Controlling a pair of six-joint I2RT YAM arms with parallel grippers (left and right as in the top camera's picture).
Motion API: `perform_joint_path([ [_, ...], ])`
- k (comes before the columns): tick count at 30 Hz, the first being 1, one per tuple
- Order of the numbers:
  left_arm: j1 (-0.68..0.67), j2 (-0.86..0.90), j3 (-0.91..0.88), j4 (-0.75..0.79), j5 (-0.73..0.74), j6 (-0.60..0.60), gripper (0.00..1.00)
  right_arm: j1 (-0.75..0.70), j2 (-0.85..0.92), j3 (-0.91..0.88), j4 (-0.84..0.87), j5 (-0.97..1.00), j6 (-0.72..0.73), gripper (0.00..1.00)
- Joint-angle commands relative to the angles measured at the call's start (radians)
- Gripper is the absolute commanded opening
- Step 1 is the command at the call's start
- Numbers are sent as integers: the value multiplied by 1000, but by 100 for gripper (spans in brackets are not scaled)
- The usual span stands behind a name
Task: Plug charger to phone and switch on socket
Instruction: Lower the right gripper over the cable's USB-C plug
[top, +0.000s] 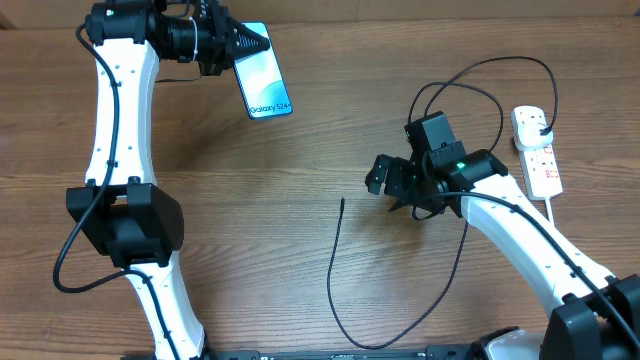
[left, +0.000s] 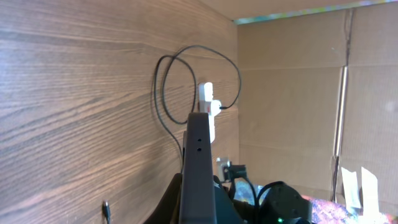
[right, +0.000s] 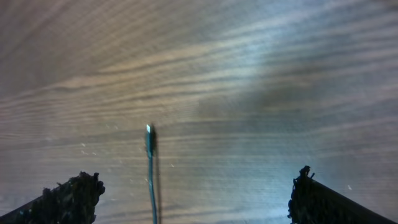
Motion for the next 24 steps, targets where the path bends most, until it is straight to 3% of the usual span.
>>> perform_joint_path([
  [1, -5, -11, 10, -31, -7, 22, 4, 8, -8, 19, 51, -61, 5, 100],
  [6, -20, -11, 10, -38, -24, 45, 4, 24, -7, 19, 86, -88, -42, 100],
  [13, -34, -11, 10, -38, -47, 45, 4, 122, 3, 18, 56, 39, -47, 100],
  [24, -42, 4, 10, -38, -87, 45, 4, 278, 179, 18, 63, 134, -20, 100],
])
